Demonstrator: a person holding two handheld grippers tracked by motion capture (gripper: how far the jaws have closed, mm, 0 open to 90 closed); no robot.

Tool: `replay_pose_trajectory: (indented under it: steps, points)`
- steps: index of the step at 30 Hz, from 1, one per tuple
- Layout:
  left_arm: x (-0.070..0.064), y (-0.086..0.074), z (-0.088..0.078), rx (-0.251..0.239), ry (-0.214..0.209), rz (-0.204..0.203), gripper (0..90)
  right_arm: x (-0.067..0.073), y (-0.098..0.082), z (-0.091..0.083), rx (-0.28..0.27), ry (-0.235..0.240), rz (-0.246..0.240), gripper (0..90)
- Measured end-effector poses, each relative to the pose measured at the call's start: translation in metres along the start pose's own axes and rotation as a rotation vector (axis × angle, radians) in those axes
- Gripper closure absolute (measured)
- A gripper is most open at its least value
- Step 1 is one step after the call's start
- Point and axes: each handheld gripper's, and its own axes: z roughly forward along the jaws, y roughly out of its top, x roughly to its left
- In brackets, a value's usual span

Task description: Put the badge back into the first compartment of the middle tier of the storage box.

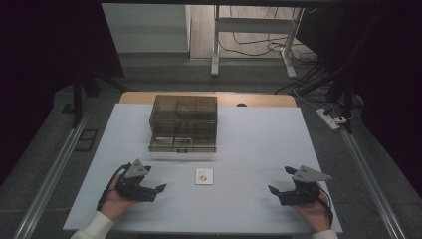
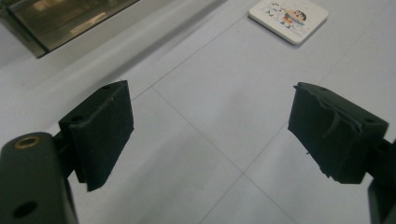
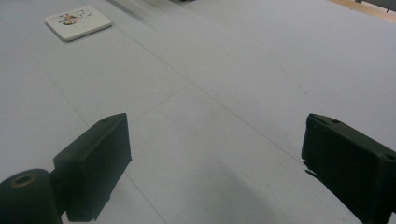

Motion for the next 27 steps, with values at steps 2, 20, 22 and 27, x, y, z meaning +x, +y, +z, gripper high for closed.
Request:
replay_pose_trajectory:
  steps: [2, 20, 22, 27]
  points:
    - [-0.001, 0.003, 0.002, 0.000, -0.004, 0.004, 14.3, 0.000, 0.000, 0.000, 0.003, 0.000, -0.002, 8.1]
    - [-0.005, 0.028, 0.014, 0.018, -0.049, 0.063, 14.5, 0.001, 0.000, 0.001, 0.012, 0.004, -0.005, 8.1]
    - [-0.006, 0.029, 0.015, 0.023, -0.052, 0.070, 14.4, 0.001, 0.000, 0.002, 0.013, 0.003, -0.007, 8.1]
    - [-0.008, 0.035, 0.018, 0.025, -0.061, 0.085, 14.4, 0.001, 0.000, 0.002, 0.017, 0.005, -0.007, 8.1]
